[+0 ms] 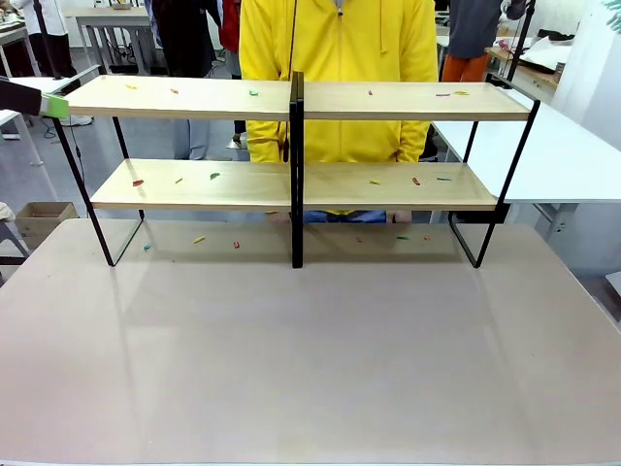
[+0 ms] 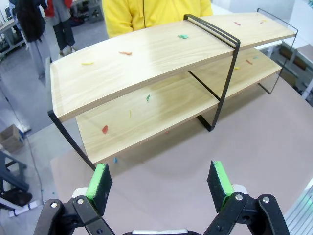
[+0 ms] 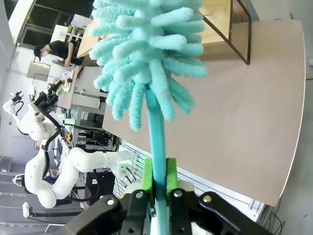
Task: Clean the shelves.
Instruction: Pick up the Duster when the human hands it over, then clean a randomly selected level of the Shelf with the Duster.
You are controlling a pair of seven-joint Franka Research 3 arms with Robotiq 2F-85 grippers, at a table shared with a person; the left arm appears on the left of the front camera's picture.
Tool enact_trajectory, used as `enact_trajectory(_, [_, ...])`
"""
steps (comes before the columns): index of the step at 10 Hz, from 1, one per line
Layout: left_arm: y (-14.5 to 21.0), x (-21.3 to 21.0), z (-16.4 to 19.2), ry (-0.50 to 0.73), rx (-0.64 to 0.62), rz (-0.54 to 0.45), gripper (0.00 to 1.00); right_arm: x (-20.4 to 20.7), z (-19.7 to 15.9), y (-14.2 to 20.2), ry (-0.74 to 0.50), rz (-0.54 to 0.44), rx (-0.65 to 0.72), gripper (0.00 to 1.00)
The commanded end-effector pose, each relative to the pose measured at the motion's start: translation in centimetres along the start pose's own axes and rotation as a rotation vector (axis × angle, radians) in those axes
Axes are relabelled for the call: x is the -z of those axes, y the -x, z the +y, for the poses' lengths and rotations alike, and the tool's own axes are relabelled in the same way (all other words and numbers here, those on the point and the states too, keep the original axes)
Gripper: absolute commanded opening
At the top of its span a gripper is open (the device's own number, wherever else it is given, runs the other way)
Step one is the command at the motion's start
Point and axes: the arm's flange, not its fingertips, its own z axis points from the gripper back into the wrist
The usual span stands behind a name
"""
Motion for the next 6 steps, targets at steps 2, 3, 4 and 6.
enact_trajectory(2, [-0.07, -0.03, 0.29, -0.001, 0.018, 0.002, 1.00, -0.54, 0.70, -0.32, 0.000, 0.007, 0.015, 0.00])
enact_trajectory(3, [-0.07, -0.03, 0.29, -0.001, 0.018, 0.002, 1.00, -0.54, 0.70, -0.32, 0.000, 0.007, 0.015, 0.00])
enact_trajectory(4, [-0.07, -0.03, 0.29, -0.001, 0.018, 0.002, 1.00, -0.54, 0.70, -0.32, 0.000, 0.007, 0.015, 0.00])
enact_trajectory(6, [-0.07, -0.03, 0.29, -0.001, 0.018, 0.002, 1.00, -0.54, 0.70, -0.32, 0.000, 0.007, 0.015, 0.00])
